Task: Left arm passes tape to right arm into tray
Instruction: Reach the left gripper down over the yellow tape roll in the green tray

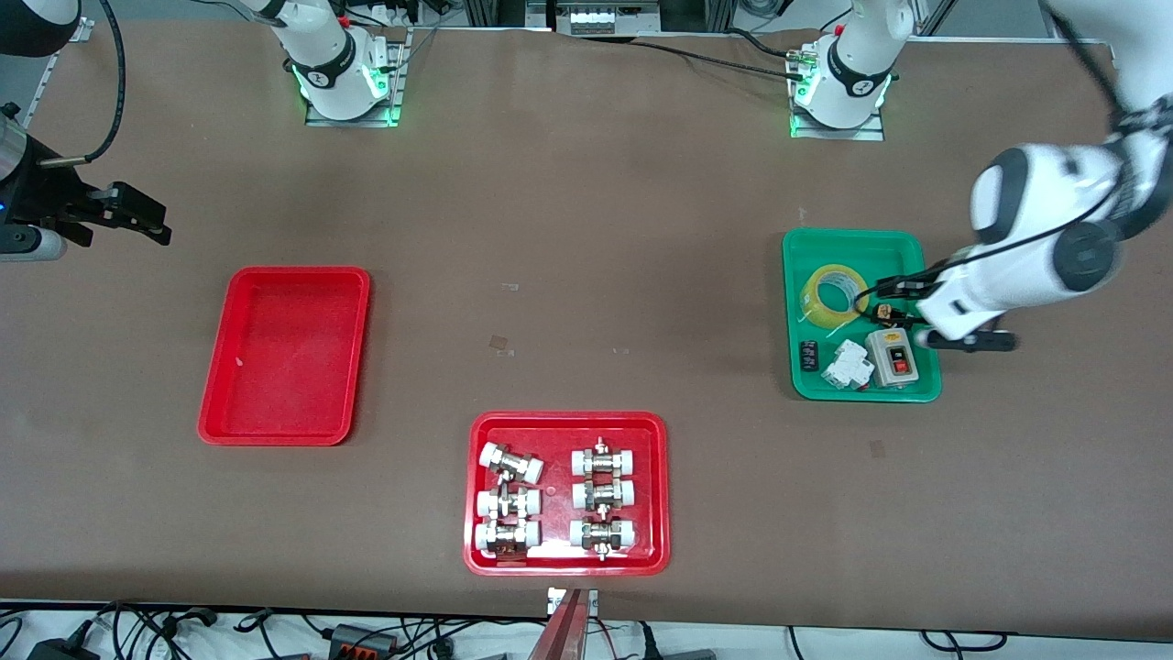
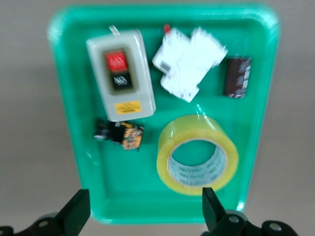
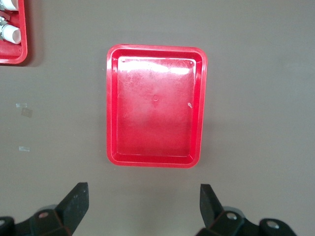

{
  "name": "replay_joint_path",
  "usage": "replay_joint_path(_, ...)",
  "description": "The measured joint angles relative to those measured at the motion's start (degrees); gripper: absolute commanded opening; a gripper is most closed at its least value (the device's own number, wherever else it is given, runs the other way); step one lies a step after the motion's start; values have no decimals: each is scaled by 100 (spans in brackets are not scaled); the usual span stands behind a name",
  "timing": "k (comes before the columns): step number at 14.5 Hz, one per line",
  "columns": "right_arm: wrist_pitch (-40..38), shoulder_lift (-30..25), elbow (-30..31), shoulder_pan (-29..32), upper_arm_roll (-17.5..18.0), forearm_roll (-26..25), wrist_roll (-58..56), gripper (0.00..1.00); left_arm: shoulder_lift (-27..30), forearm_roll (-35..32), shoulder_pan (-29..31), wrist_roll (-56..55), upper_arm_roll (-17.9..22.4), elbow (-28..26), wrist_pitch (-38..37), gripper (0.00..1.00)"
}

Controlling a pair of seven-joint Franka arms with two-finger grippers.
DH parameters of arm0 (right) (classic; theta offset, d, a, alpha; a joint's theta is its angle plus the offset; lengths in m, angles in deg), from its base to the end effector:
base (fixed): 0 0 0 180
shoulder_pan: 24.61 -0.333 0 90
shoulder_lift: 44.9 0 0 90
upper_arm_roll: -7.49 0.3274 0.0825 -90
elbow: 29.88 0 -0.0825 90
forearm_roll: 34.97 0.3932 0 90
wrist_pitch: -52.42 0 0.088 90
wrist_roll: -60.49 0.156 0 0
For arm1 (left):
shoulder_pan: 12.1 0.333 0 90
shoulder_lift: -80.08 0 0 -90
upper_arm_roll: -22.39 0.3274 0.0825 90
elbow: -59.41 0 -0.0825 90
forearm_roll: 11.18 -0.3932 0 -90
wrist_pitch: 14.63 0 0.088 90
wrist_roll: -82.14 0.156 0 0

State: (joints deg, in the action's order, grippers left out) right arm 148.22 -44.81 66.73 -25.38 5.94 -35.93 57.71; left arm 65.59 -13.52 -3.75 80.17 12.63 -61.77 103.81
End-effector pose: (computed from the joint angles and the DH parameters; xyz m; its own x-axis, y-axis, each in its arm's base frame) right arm 0.5686 -0.0102 0.5390 0.9992 0.0366 -0.0165 0.0368 -0.9992 0.0159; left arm 0.5337 -0.0107 0.2325 0.9562 -0.0159 -0.2923 -0.0155 -0.9999 0.0037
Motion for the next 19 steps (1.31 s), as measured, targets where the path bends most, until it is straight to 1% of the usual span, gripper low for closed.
replay_joint_path(2,26,24,-5,0,0,0,0,100,-176,0,1,0,0,-273,364,100)
replay_joint_path(4,48,27,-7,0,0,0,0,100,-299,0,3,0,0,-308,502,100)
replay_joint_path(5,54,27,-7,0,0,0,0,100,-349,0,2,0,0,-310,535,98)
replay_joint_path(6,58,28,-7,0,0,0,0,100,-400,0,3,0,0,-317,599,91)
replay_joint_path(7,60,28,-7,0,0,0,0,100,-448,0,3,0,0,-350,714,82)
replay_joint_path(10,60,30,-7,0,0,0,0,100,-530,0,3,0,0,-539,1053,69)
replay_joint_path(11,60,30,-7,0,0,0,0,100,-535,0,3,0,-1,-569,1091,59)
replay_joint_path(12,60,30,-7,0,0,0,0,100,-535,0,3,0,-1,-581,1105,46)
replay_joint_path(14,60,32,-7,0,0,0,0,100,-535,0,3,0,-1,-582,1109,13)
replay_joint_path(15,60,34,-7,0,0,0,0,100,-532,0,3,0,-3,-581,1109,1)
replay_joint_path(19,59,37,-7,0,-1,0,0,100,-425,-1,4,0,-14,-554,979,1)
